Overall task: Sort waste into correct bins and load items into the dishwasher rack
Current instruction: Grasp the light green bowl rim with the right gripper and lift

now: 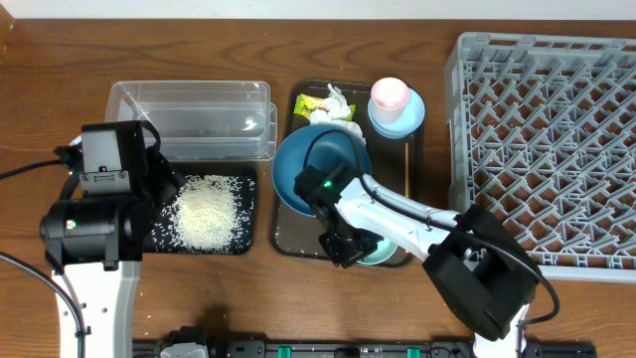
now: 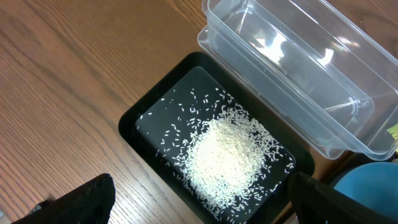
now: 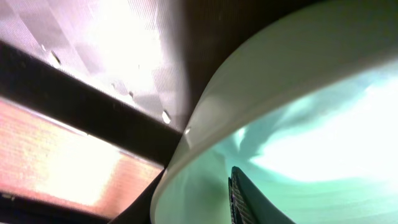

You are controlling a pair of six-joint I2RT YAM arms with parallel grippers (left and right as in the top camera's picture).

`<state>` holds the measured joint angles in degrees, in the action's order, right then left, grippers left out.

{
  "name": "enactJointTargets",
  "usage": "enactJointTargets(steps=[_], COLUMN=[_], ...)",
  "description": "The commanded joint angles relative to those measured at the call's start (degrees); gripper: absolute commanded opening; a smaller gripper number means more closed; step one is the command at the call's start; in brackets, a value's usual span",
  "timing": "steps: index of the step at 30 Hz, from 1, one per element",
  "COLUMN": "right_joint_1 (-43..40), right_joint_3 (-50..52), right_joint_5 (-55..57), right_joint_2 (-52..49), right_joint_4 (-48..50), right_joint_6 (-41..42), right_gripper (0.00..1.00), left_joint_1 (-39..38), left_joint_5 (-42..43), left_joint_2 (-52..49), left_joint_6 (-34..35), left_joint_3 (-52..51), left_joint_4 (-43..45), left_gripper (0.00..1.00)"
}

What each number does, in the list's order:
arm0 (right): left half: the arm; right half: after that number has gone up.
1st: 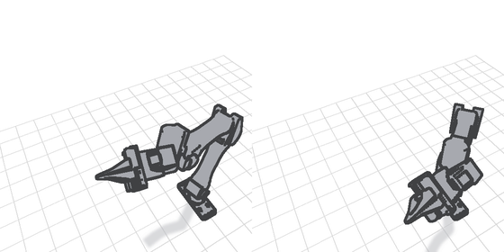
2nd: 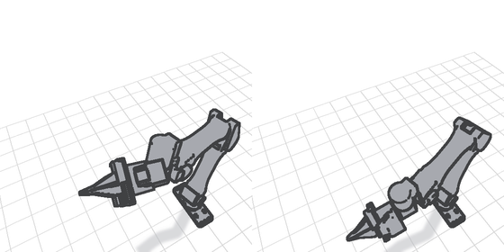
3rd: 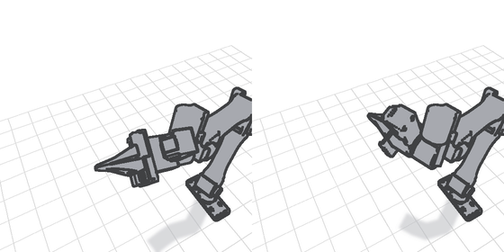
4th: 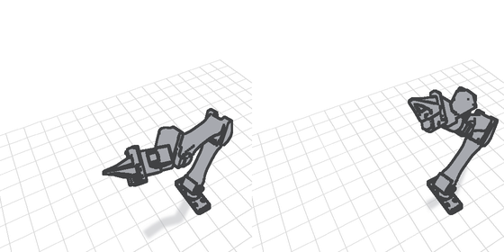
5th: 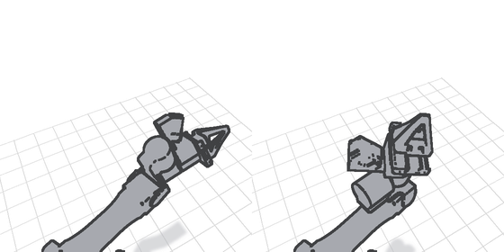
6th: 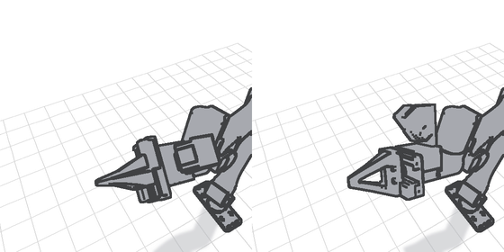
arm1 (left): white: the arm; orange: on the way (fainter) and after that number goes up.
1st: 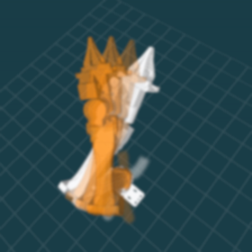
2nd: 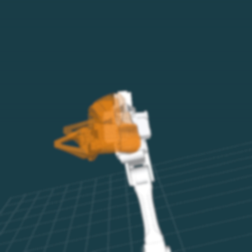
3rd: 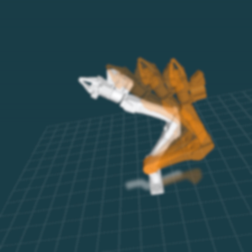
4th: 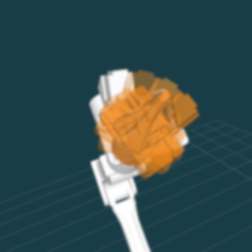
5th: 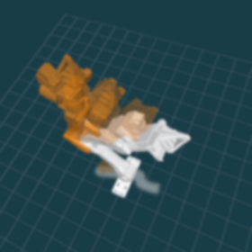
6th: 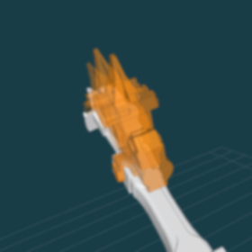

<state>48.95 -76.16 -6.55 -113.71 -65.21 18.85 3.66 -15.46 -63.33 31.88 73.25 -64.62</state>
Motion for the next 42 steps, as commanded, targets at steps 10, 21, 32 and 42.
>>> enactJointTargets(steps=[10,21,32,42], right_joint_1=[0.35,0.7,1.18,1.2], right_joint_3=[-0.74,-0.09,5.64,6.01], right_joint_5=[1.16,1.7,3.74,3.48], right_joint_2=[9.16,10.25,8.68,8.72], right_joint_4=[-1.81,2.93,11.34,11.19], right_joint_6=[0.81,1.73,6.25,7.91], right_gripper=[0.01,0.58,0.34,0.24], left_joint_1=[0.28,0.28,0.28,0.28], left_joint_5=[-1.31,-1.31,-1.31,-1.31], left_joint_2=[-0.26,-0.26,-0.26,-0.26], left_joint_6=[-0.11,-0.11,-0.11,-0.11], left_joint_3=[0.7,0.7,0.7,0.7], left_joint_4=[-0.26,-0.26,-0.26,-0.26], left_gripper=[0.91,0.91,0.91,0.91])
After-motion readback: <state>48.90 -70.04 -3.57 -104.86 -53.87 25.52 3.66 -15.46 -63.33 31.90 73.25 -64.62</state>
